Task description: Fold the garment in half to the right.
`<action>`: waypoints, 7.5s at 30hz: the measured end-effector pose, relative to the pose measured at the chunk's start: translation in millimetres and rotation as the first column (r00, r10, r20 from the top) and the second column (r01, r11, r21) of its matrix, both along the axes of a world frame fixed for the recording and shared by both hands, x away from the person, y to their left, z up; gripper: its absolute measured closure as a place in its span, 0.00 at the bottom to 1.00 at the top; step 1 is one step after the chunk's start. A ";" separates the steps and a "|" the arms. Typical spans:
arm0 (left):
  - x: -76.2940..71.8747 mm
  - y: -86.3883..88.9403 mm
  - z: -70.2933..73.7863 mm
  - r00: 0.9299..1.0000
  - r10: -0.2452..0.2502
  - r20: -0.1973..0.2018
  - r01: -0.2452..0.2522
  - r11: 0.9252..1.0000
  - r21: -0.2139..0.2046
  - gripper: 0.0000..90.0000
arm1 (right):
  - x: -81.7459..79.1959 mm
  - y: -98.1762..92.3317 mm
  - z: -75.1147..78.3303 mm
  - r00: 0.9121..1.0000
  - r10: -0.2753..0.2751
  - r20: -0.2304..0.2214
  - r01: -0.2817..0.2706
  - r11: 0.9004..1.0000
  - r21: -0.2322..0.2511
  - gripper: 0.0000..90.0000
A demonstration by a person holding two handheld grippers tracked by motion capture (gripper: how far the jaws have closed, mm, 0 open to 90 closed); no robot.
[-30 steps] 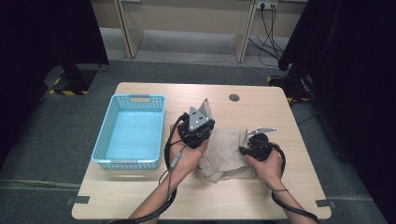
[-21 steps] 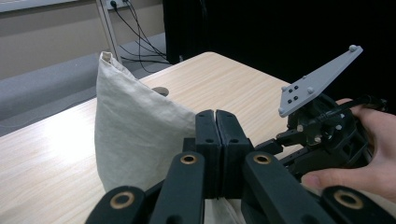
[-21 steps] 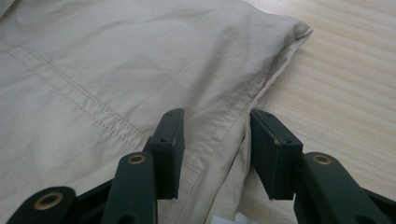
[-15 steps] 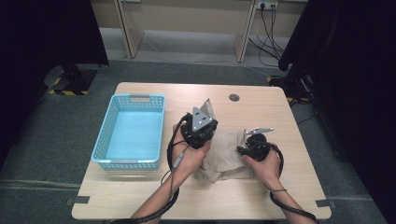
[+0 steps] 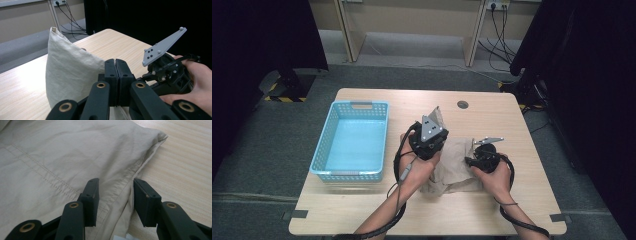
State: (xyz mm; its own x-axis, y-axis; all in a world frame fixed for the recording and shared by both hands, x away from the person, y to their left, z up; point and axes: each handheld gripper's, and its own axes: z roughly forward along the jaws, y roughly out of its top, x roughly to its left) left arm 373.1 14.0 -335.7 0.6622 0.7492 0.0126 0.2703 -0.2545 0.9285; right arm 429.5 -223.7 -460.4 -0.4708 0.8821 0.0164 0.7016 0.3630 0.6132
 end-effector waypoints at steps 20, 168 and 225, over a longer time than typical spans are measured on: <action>0.2 -6.9 0.1 1.000 -0.021 -0.002 0.021 1.000 -0.004 0.99 | -0.8 7.0 -0.2 1.000 0.008 0.002 -0.008 1.000 0.000 0.65; -3.5 11.6 -72.9 0.988 -0.071 -0.139 0.080 0.995 0.060 0.72 | 44.4 11.9 77.3 0.998 0.006 0.057 -0.019 0.972 0.235 0.95; -55.5 23.6 -108.9 0.970 -0.160 -0.183 0.200 0.954 0.222 0.44 | 8.9 3.2 14.1 0.986 0.028 -0.163 -0.019 0.998 0.053 0.62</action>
